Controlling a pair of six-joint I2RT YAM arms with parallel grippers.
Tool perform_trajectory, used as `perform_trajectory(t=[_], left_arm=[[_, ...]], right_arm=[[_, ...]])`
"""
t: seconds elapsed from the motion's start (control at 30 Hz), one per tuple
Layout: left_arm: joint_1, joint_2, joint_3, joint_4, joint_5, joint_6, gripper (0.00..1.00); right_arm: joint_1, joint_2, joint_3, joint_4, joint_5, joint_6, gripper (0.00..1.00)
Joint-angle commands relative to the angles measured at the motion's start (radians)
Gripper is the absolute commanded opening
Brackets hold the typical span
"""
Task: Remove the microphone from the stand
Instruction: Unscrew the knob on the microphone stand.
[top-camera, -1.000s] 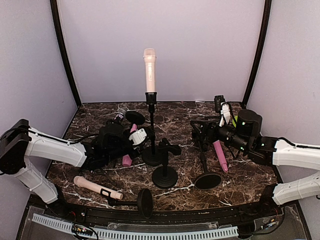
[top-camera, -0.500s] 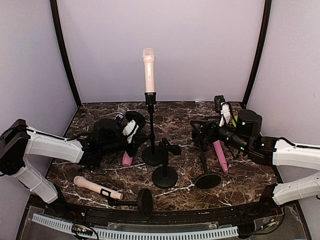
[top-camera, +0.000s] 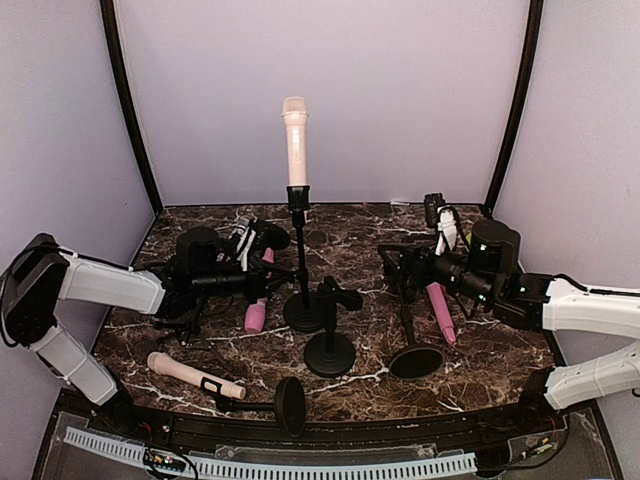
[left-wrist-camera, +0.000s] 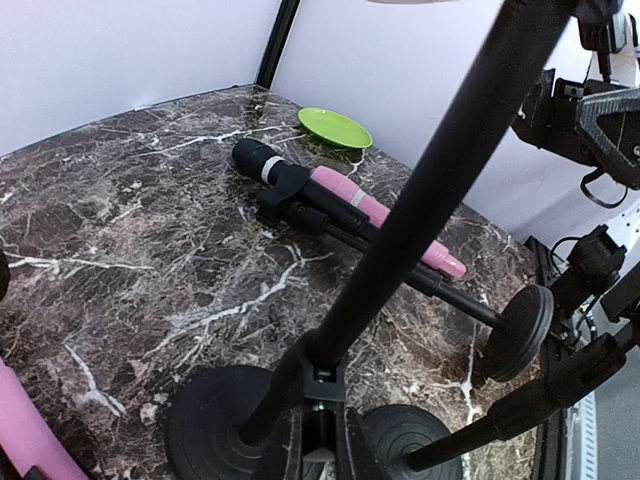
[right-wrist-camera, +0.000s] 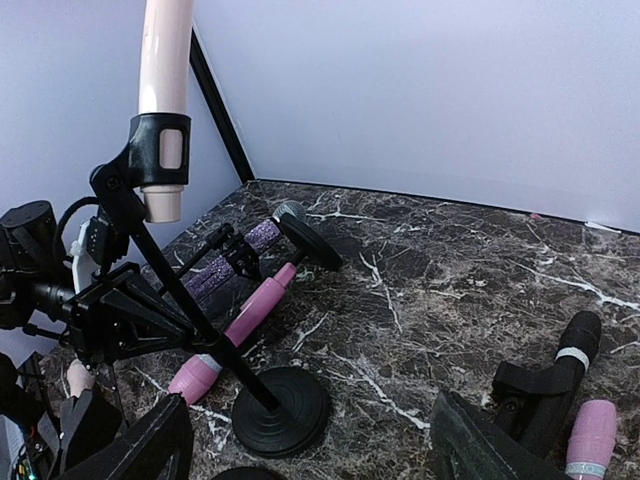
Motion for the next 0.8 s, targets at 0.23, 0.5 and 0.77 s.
perform_trajectory(t=[0.23,0.5,0.77], left_arm=[[0.042,0.105,-0.011,-0.07,0.197,-0.256,0.0],[0.07,0.135,-0.022,-0.05,0.248,-0.317,0.0],[0.076,0.143,-0.016,-0.091,0.238,-0.338,0.0]], right_arm=[[-0.002,0.006,0.034,0.032,-0.016,0.002,0.83],[-0.002,0.007,0.036,0.034,-0.014,0.003,0.83],[-0.002,0.018,0.05,0.042,-0.03,-0.004,0.83]])
